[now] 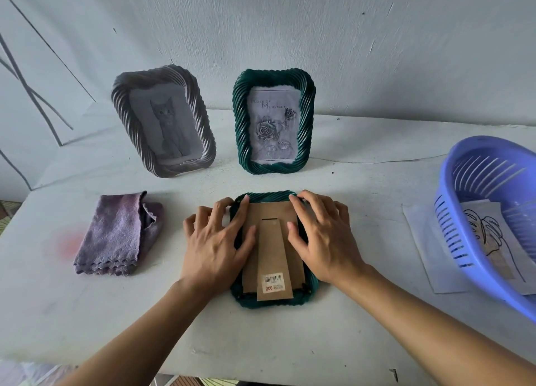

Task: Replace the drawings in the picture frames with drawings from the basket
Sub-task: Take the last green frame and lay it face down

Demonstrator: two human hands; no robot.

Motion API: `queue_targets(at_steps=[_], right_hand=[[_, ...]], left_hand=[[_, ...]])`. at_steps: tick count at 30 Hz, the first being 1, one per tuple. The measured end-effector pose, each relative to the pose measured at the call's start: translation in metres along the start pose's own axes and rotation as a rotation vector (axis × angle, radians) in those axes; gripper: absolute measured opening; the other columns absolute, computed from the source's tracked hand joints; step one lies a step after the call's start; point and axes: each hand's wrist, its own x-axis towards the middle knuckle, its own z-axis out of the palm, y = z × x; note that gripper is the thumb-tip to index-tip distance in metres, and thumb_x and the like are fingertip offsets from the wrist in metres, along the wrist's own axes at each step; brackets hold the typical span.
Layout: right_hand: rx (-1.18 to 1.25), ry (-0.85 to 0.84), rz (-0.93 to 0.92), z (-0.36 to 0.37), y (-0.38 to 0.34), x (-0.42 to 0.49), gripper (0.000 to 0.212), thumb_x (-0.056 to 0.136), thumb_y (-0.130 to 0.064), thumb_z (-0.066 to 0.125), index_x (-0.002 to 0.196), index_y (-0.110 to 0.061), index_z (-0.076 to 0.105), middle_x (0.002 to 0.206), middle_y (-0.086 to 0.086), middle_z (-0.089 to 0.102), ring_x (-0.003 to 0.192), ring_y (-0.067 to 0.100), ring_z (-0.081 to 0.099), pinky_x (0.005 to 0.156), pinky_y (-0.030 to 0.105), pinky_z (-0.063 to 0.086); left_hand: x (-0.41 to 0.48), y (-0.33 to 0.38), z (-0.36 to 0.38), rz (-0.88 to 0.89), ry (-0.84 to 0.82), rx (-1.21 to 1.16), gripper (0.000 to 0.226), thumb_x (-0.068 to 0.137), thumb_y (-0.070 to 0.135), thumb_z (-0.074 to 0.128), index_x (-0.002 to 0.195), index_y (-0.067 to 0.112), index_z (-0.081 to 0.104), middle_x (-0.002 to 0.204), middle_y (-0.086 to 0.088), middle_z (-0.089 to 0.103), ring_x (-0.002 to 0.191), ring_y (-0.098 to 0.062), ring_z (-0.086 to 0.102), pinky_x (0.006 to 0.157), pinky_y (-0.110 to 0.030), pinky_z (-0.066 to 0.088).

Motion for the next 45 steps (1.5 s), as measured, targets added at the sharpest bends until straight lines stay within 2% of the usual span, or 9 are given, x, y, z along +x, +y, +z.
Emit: queue_targets(at_steps=[8, 13, 17, 20, 22, 24, 27, 35, 45], right_hand=[[0.044, -0.036, 0.022, -0.002, 0.001, -0.001, 0.048, 0.097, -0.04, 0.045, 0.136, -0.016, 0.056, 0.131, 0.0, 0.051, 0.116, 0.02, 0.052, 0.096, 0.042, 0.041], [0.238, -0.086, 0.064, -0.007, 0.003, -0.001, 0.051, 0.094, -0.044, 0.047, 0.137, -0.018, 0.055, 0.132, -0.003, 0.052, 0.119, 0.019, 0.051, 0.099, 0.043, 0.042], [0.43, -0.11, 0.079, -0.025, 0.002, -0.013, 0.052, 0.091, -0.044, 0.058, 0.137, -0.02, 0.056, 0.14, -0.006, 0.05, 0.133, 0.01, 0.041, 0.113, 0.027, 0.033], [0.533, -0.12, 0.065, -0.038, 0.002, -0.032, 0.036, 0.087, -0.042, 0.066, 0.119, -0.025, 0.069, 0.138, -0.013, 0.049, 0.134, 0.002, 0.038, 0.108, 0.01, 0.027], [0.566, -0.139, 0.029, -0.04, 0.004, -0.043, 0.03, 0.085, -0.04, 0.07, 0.112, -0.027, 0.071, 0.137, -0.016, 0.049, 0.136, 0.001, 0.037, 0.106, 0.006, 0.025], [0.58, -0.177, 0.0, -0.037, 0.005, -0.051, 0.031, 0.084, -0.039, 0.072, 0.113, -0.028, 0.07, 0.139, -0.019, 0.048, 0.141, 0.002, 0.032, 0.109, 0.01, 0.025], [0.561, -0.184, -0.027, -0.033, 0.005, -0.057, 0.039, 0.081, -0.04, 0.074, 0.119, -0.03, 0.067, 0.142, -0.02, 0.047, 0.145, 0.003, 0.027, 0.114, 0.019, 0.026], [0.558, -0.181, -0.014, -0.03, 0.004, -0.058, 0.036, 0.082, -0.035, 0.07, 0.117, -0.026, 0.067, 0.141, -0.014, 0.05, 0.146, 0.005, 0.026, 0.118, 0.034, 0.028], [0.491, -0.222, -0.012, -0.031, -0.002, -0.058, 0.032, 0.084, -0.025, 0.055, 0.116, -0.022, 0.06, 0.141, -0.008, 0.048, 0.148, 0.006, 0.02, 0.119, 0.039, 0.025]], left_hand=[[-0.001, -0.004, 0.003, -0.021, 0.031, -0.093, 0.058, 0.095, 0.064, 0.037, 0.145, 0.037, 0.05, 0.132, 0.008, 0.051, 0.114, -0.021, 0.047, 0.095, -0.042, 0.035], [-0.003, -0.005, 0.001, -0.047, 0.01, -0.163, 0.057, 0.095, 0.064, 0.033, 0.143, 0.04, 0.051, 0.135, 0.011, 0.052, 0.119, -0.019, 0.045, 0.096, -0.038, 0.032], [-0.009, -0.011, -0.012, -0.05, -0.077, -0.38, 0.065, 0.092, 0.064, 0.037, 0.149, 0.034, 0.044, 0.143, 0.012, 0.044, 0.132, -0.011, 0.04, 0.107, -0.034, 0.03], [-0.03, -0.018, -0.021, -0.016, -0.045, -0.421, 0.063, 0.088, 0.067, 0.045, 0.14, 0.033, 0.056, 0.139, 0.017, 0.051, 0.131, -0.008, 0.045, 0.11, -0.041, 0.037], [-0.049, -0.021, -0.022, 0.022, -0.063, -0.397, 0.06, 0.086, 0.07, 0.045, 0.135, 0.038, 0.059, 0.145, 0.021, 0.047, 0.136, -0.003, 0.04, 0.113, -0.042, 0.033], [-0.063, -0.023, -0.017, 0.087, -0.08, -0.337, 0.063, 0.086, 0.071, 0.045, 0.14, 0.04, 0.055, 0.157, 0.02, 0.034, 0.146, 0.001, 0.026, 0.116, -0.039, 0.024], [-0.071, -0.024, -0.012, 0.13, -0.09, -0.294, 0.066, 0.09, 0.068, 0.044, 0.147, 0.037, 0.046, 0.163, 0.014, 0.023, 0.152, 0.0, 0.013, 0.122, -0.044, 0.018], [-0.078, -0.019, -0.007, 0.183, -0.079, -0.115, 0.062, 0.102, 0.058, 0.023, 0.155, 0.027, 0.035, 0.167, 0.003, 0.015, 0.155, -0.011, 0.009, 0.12, -0.048, 0.016], [-0.081, -0.017, -0.005, 0.178, -0.115, -0.052, 0.062, 0.104, 0.055, 0.019, 0.158, 0.027, 0.026, 0.168, 0.001, 0.008, 0.155, -0.013, 0.002, 0.123, -0.048, 0.008]])
